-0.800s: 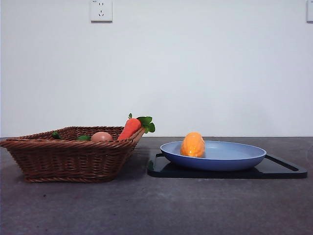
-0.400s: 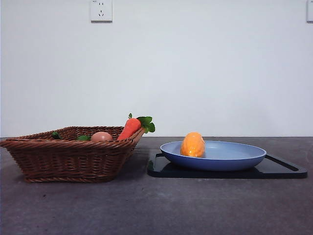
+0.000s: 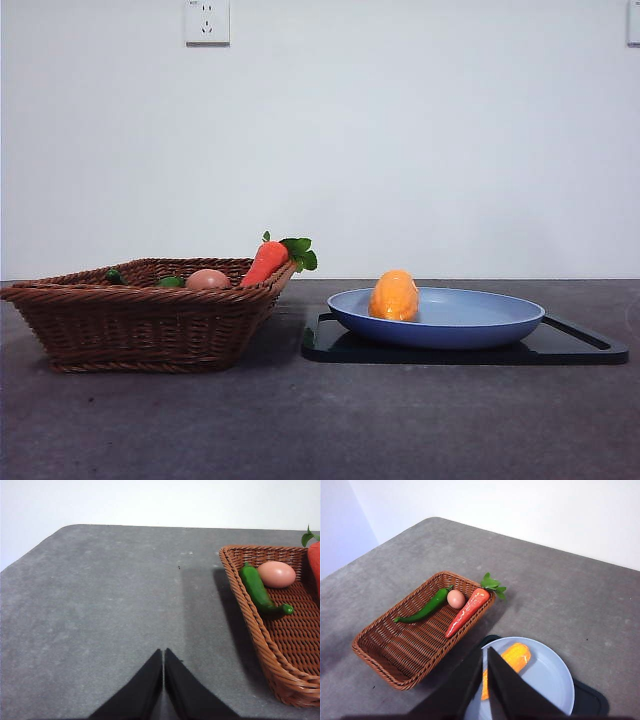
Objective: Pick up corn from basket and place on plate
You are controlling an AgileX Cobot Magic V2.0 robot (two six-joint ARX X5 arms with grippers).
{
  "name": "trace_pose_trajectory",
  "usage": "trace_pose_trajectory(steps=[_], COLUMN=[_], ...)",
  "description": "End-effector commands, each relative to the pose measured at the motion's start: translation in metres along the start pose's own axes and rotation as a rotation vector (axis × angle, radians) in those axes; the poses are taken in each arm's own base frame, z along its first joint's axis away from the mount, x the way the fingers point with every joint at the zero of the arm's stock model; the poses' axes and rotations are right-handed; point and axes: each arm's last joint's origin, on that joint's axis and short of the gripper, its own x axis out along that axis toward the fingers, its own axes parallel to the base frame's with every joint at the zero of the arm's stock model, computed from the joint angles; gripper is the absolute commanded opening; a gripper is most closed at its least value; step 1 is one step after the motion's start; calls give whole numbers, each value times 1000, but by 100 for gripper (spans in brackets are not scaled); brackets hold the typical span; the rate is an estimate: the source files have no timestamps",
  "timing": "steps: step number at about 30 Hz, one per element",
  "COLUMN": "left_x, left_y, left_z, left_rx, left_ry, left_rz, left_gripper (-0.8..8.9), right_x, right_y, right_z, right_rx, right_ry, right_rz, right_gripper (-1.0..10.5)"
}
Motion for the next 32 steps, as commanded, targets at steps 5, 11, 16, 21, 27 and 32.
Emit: trace_pose_trajectory(steps=[5,11,16,21,27,32], left_x=[0,0,0,0,0,0], left_y=[0,0,0,0,0,0], left_z=[-7,-7,-7,-7,-7,-7], left_rx=[-3,-3,-3,-3,-3,-3], left_ry=[59,59,59,59,59,59], left_rz=[5,5,5,5,5,5], left_gripper=[8,8,8,8,8,8], right_x=[1,-5,-26,-38,-45,-40], right_y=[0,-1,-8,-13,-13,-13], right_z=[3,4,-3,-46,-110,-152], right_rx=[-4,-40,-103,-90,-131,-171], right_ry=[-12,-32,-96,-200,-324,-391], right_rz=[2,-37,-207,-270,-390,-455], right_gripper=[2,2,2,2,2,2])
